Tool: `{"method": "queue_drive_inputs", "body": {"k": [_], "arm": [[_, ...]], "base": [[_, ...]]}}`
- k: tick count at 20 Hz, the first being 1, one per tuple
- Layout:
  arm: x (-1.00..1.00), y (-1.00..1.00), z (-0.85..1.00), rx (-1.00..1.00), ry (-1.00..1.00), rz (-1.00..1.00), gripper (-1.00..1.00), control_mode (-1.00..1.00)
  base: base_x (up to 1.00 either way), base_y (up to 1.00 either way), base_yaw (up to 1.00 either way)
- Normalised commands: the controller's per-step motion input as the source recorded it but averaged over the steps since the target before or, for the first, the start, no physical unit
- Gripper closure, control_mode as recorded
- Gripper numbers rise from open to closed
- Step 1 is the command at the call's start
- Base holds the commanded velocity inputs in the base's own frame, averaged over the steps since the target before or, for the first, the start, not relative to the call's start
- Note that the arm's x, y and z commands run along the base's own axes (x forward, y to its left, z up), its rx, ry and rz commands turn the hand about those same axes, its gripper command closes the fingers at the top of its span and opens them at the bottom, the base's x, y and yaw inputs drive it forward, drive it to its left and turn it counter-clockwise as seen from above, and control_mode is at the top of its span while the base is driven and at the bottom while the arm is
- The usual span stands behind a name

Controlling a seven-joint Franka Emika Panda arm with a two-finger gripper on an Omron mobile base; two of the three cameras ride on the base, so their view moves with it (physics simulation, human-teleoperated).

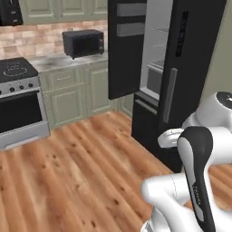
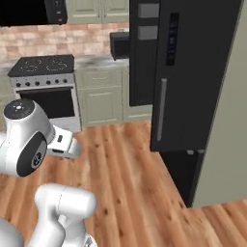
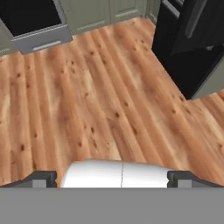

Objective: Take the cheese, fish, and sweet potato from the fridge and place them on the plate on the dining counter to create an appetizer plate.

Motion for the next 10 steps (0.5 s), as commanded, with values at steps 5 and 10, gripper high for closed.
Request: {"method": "queue_drive_inputs", "body": {"k": [5, 10], "arm": [[0.0, 0.0, 0.0, 0.0, 0.0, 0.0, -1.0, 1.0], [0.0, 0.0, 0.0, 0.0, 0.0, 0.0, -1.0, 1.0]], "base": [[0.95, 0.33, -0.43], [0.68, 0.51, -0.46]]}}
